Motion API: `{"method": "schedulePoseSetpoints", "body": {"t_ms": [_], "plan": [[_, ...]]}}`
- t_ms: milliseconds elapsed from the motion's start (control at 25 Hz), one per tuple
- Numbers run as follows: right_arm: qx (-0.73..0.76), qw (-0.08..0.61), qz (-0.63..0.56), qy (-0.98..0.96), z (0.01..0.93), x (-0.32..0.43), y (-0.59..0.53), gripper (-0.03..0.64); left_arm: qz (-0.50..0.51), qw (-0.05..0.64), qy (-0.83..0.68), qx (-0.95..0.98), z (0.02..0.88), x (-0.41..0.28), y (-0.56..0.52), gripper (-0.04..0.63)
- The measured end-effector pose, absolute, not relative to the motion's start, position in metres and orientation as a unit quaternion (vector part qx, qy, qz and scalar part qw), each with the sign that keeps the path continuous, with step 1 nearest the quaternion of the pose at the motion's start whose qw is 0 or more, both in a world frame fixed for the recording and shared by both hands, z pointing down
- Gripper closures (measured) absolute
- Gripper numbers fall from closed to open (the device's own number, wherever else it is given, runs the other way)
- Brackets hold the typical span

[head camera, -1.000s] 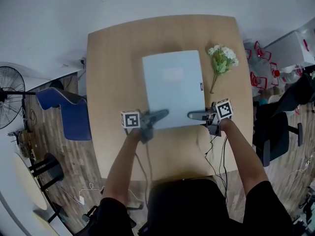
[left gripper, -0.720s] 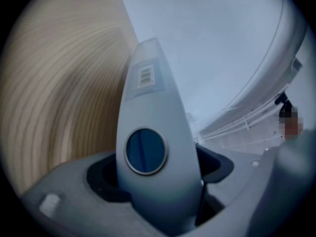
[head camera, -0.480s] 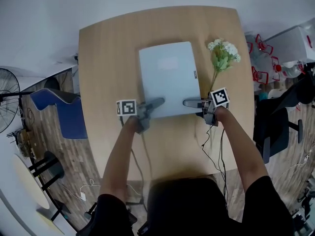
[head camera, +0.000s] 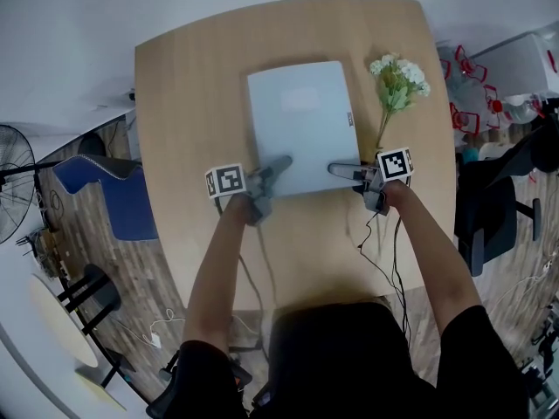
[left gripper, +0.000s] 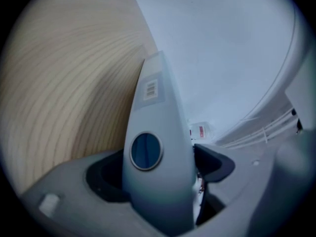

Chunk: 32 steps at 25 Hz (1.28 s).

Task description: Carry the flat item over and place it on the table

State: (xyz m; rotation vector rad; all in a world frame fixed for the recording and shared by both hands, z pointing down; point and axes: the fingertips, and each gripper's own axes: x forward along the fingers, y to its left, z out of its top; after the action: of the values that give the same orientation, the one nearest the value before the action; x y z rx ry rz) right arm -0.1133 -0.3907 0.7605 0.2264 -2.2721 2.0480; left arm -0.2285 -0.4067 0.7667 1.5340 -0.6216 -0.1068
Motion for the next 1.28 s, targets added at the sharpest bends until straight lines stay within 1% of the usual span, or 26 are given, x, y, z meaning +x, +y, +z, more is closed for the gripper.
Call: {"method": "schedulePoseSetpoints", "body": {"t_ms": [160, 360, 480, 600, 800, 880, 960, 1040, 1120, 1280], "plan": [[0.125, 0.087, 0.656, -0.739, 0.767, -0.107, -0.387, 0.215, -0.043, 0.669, -0.288, 0.684, 0.767, -0.23, -0.407, 0.196], [0.17, 0.143, 0.628, -0.746, 0.768, -0.098, -0.383, 0.19, -0.036, 0.663, -0.301, 0.685, 0.767, -0.229, -0.404, 0.196], [0.209, 0.163, 0.611, -0.746, 0.769, -0.096, -0.382, 0.169, -0.029, 0.66, -0.304, 0.687, 0.766, -0.231, -0.403, 0.195], [0.244, 0.167, 0.601, -0.742, 0.772, -0.092, -0.38, 0.166, -0.004, 0.645, -0.325, 0.691, 0.766, -0.233, -0.403, 0.19], [0.255, 0.162, 0.591, -0.748, 0.773, -0.093, -0.378, 0.176, 0.041, 0.61, -0.379, 0.695, 0.768, -0.239, -0.399, 0.15], [0.261, 0.166, 0.584, -0.75, 0.773, -0.092, -0.377, 0.179, 0.065, 0.586, -0.408, 0.697, 0.768, -0.243, -0.399, 0.135], [0.268, 0.176, 0.573, -0.754, 0.775, -0.09, -0.377, 0.202, 0.091, 0.548, -0.433, 0.71, 0.766, -0.248, -0.4, 0.117], [0.273, 0.176, 0.569, -0.755, 0.775, -0.089, -0.376, 0.198, 0.11, 0.531, -0.43, 0.722, 0.766, -0.246, -0.397, 0.117], [0.277, 0.172, 0.567, -0.756, 0.775, -0.089, -0.376, 0.201, 0.12, 0.53, -0.42, 0.727, 0.771, -0.241, -0.391, 0.117], [0.277, 0.178, 0.552, -0.766, 0.775, -0.09, -0.372, 0.196, 0.111, 0.52, -0.433, 0.728, 0.772, -0.241, -0.386, 0.123]]}}
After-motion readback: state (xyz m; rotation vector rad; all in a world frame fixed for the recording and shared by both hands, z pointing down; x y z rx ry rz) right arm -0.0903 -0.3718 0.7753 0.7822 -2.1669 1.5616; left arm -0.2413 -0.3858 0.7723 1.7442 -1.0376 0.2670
